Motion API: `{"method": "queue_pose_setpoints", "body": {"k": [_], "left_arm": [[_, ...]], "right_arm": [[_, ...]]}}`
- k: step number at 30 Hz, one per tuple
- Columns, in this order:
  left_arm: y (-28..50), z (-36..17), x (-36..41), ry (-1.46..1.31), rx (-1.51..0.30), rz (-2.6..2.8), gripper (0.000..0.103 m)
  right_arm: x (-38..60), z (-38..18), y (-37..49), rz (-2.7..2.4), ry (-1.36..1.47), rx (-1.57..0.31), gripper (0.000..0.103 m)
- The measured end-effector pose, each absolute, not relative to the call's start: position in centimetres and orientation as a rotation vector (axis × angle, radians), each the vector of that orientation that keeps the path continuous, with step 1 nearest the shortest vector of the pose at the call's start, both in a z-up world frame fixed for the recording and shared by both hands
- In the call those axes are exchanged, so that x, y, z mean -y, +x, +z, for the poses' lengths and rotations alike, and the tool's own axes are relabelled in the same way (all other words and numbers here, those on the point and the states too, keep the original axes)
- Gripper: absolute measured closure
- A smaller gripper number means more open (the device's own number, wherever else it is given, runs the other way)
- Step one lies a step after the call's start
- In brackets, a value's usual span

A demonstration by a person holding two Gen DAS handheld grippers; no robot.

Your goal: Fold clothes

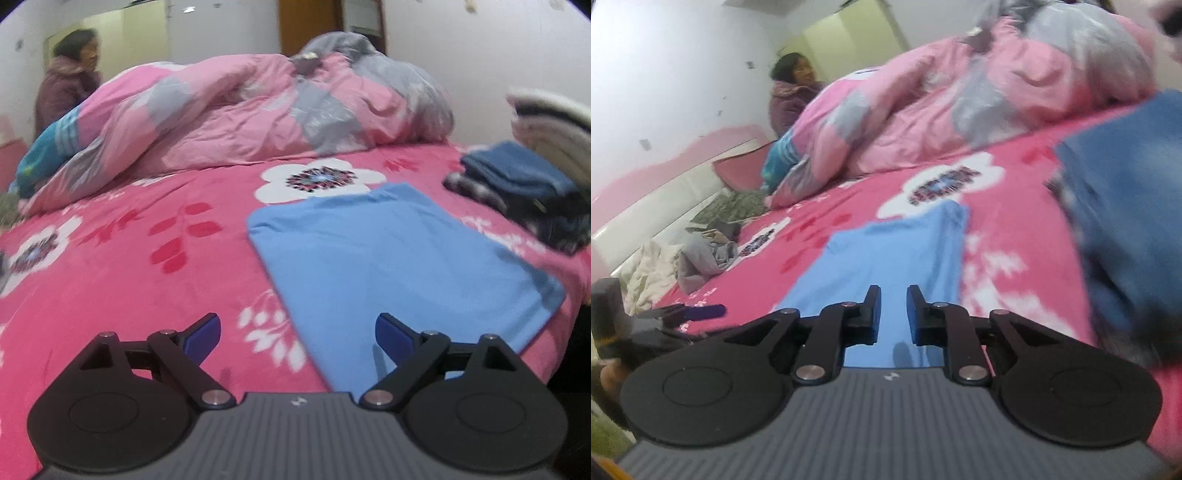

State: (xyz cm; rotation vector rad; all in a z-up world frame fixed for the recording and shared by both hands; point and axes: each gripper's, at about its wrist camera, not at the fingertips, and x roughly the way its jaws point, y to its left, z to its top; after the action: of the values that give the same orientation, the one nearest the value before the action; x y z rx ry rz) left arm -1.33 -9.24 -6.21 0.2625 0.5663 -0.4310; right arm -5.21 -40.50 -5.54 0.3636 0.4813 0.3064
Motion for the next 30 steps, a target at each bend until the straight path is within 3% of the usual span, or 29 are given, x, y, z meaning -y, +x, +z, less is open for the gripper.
{"method": "queue_pose_setpoints", "body": {"k": [4,12,18,30], "left_arm": [[-0.9,-7.6,10.1,0.307,-0.579,-0.441,0.011],[0.7,-8.7,8.3,0.169,-0.642,-0.472,0.004],[0.8,-8.9,8.0,0.177,-0.624,-0.496,0.003],[1.3,-9.0,7.9,0.163,-0.624,-0.504,0.002]], "right_arm": [[39.7,-4.7,-0.2,0.3,0.299,-0.517,0.08],[41.7,-6.0,8.9,0.26,0.366,-0.644,0.079],[43.1,-6.0,10.0,0.223,0.419,-0.587,0.079],[40.4,-6.4,11.4,0.234,0.182,-0.625,0.08]]}}
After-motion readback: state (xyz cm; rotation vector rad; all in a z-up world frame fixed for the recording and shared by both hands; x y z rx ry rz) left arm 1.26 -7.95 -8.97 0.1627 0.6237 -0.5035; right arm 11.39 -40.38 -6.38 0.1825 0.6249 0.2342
